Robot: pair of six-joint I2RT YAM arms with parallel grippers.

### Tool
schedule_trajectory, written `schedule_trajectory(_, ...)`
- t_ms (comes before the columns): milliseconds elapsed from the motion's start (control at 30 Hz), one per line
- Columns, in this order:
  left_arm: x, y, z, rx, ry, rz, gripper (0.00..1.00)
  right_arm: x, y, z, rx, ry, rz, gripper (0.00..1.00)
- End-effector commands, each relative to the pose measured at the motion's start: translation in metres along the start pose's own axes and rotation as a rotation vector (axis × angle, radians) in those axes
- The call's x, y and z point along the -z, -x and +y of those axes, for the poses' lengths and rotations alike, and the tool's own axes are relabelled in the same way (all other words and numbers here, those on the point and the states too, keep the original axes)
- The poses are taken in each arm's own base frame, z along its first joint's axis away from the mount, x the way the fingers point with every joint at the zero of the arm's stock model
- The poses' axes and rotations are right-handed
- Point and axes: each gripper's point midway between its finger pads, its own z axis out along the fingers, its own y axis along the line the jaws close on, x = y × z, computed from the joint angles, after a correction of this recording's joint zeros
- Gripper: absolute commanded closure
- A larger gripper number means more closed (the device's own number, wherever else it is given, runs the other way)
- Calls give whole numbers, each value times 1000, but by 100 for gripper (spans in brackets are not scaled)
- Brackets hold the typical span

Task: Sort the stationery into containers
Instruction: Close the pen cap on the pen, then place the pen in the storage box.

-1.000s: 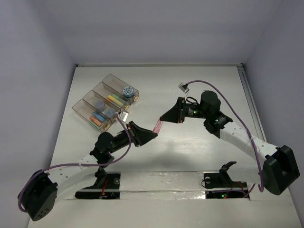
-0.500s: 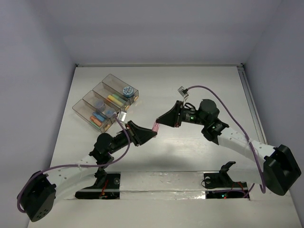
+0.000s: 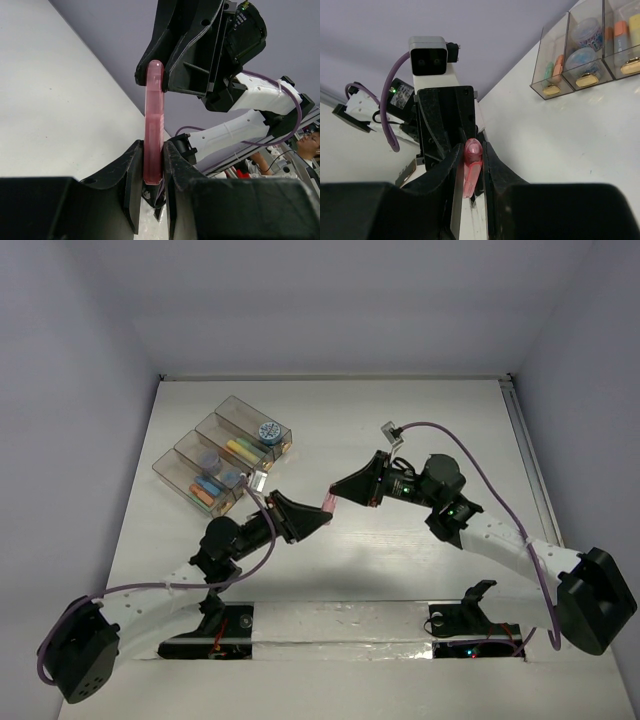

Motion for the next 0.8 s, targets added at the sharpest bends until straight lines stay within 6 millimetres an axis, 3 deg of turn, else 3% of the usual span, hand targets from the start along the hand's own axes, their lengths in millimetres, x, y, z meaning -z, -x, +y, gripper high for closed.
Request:
schedule_trajectory(0, -16, 62, -50, -71, -124, -208, 100, 0, -44, 9, -14, 46, 148, 100)
schedule_trajectory(167, -25, 72, -51, -109, -97, -223, 100, -2, -60, 9, -14, 21, 176, 100)
schedule_trajectory(433, -34, 112, -43, -175, -41, -288, 100, 2, -106, -5, -58, -42, 246, 100)
schedule_trajectory(467, -33, 120, -42, -182, -38, -307, 100, 2, -105, -4, -56, -31, 232, 100)
schedule_trajectory(767, -37, 120, -38, -153, -51, -293, 100, 4, -123, -8, -94, -23, 263, 100)
